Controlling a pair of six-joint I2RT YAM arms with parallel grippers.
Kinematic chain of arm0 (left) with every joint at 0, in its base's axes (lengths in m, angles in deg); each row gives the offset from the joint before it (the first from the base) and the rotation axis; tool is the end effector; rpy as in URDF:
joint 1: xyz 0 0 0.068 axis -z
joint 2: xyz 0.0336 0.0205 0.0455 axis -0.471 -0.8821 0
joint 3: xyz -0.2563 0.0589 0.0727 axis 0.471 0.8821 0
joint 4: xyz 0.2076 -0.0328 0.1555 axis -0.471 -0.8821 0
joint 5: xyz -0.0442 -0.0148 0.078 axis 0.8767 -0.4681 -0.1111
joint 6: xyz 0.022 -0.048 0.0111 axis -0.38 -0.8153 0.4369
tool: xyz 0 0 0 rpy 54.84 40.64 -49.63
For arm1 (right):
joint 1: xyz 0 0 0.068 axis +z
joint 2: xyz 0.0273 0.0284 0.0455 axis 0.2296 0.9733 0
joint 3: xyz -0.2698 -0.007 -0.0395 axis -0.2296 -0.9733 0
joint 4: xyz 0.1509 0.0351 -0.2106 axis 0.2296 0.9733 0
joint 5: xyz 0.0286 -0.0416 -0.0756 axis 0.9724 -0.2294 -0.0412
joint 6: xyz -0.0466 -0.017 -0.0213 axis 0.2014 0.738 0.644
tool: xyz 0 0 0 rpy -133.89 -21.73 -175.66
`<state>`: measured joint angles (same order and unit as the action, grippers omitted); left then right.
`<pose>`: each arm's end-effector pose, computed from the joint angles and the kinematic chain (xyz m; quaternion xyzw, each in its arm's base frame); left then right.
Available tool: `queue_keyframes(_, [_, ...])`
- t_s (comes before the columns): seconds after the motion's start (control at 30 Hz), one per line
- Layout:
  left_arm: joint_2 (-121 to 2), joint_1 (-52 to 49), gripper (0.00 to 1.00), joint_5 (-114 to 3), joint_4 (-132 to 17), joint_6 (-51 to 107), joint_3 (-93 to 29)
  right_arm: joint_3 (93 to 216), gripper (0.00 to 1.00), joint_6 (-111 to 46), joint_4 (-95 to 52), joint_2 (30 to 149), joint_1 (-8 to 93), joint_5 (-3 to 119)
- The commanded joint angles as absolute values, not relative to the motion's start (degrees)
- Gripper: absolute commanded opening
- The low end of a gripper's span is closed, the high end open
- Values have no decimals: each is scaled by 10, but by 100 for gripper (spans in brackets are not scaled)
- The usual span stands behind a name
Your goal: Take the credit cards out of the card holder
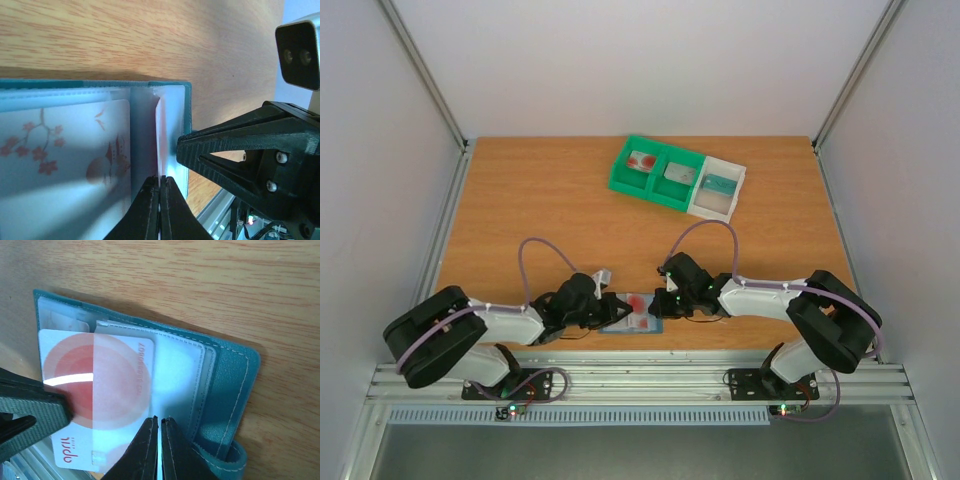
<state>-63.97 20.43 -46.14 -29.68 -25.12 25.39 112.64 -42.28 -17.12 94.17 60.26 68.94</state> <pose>0.1374 -0.1716 0.1141 -0.0512 0.8794 -0.4535 0.1357 0.1667 0.1959 0.1308 -0.2948 0.8991 0.2833 0.1565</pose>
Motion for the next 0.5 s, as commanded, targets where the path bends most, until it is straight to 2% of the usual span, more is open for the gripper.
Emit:
queue_keyframes(0.0, [-592, 201, 2, -493, -346, -237, 261, 1116, 4, -417, -139, 954, 609, 669])
queue_keyframes(0.27, [-499, 200, 1, -520, -432, -219, 260, 1127, 5, -410, -134, 945, 609, 669])
queue_keyframes(0.47, [-407, 200, 0, -544, -537, -197, 246, 1168, 8, -358, -68, 877, 608, 641])
